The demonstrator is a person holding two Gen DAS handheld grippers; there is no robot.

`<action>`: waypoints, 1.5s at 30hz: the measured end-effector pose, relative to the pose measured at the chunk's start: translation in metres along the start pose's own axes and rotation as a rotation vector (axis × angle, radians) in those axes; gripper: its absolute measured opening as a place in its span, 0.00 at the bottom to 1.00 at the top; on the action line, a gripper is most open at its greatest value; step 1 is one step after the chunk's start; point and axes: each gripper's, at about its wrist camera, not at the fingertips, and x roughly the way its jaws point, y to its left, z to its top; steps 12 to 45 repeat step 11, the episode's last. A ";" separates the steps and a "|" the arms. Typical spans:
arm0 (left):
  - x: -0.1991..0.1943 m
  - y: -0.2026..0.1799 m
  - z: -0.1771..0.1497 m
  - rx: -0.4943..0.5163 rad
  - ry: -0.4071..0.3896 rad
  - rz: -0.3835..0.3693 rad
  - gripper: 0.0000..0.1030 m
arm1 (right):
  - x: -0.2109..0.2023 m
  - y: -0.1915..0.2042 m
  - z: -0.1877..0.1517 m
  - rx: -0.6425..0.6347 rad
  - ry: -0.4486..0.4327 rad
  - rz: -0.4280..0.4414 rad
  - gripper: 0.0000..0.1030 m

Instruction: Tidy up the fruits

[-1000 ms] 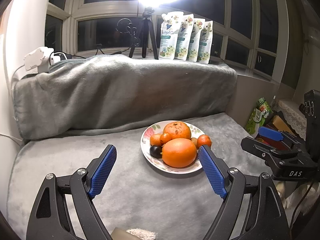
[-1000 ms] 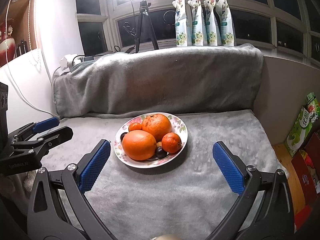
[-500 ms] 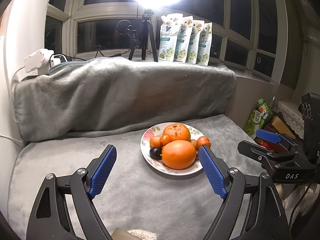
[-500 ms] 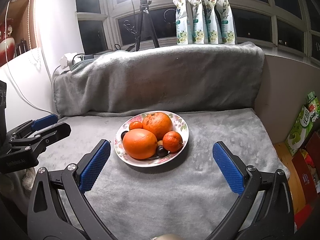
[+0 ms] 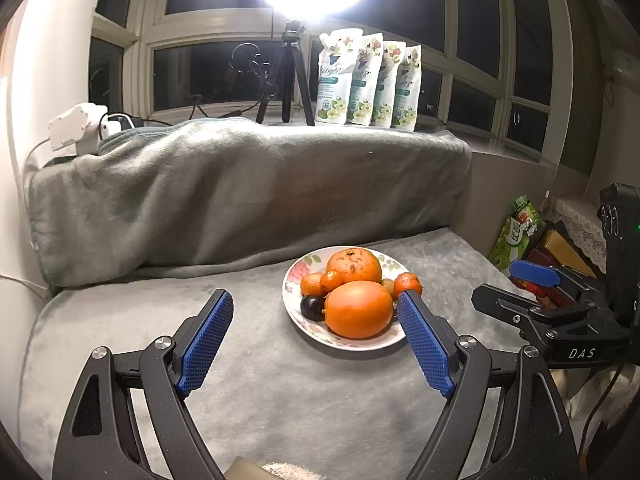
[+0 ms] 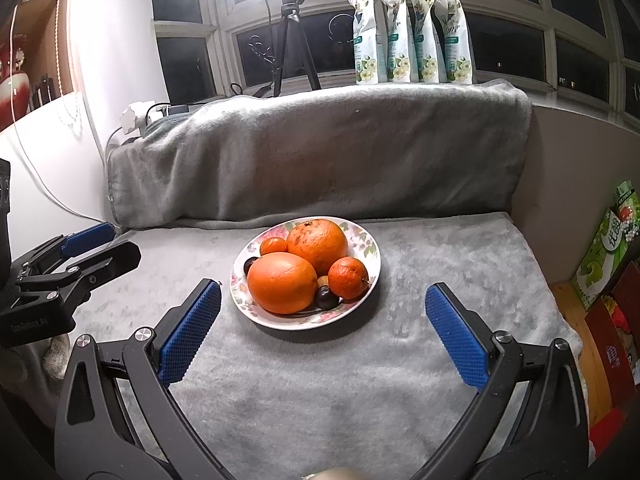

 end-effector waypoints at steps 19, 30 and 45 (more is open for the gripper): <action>-0.003 0.001 -0.001 0.006 -0.022 -0.005 0.82 | 0.004 -0.002 -0.004 0.004 0.006 -0.001 1.00; -0.003 0.001 -0.001 0.006 -0.022 -0.005 0.82 | 0.004 -0.002 -0.004 0.004 0.006 -0.001 1.00; -0.003 0.001 -0.001 0.006 -0.022 -0.005 0.82 | 0.004 -0.002 -0.004 0.004 0.006 -0.001 1.00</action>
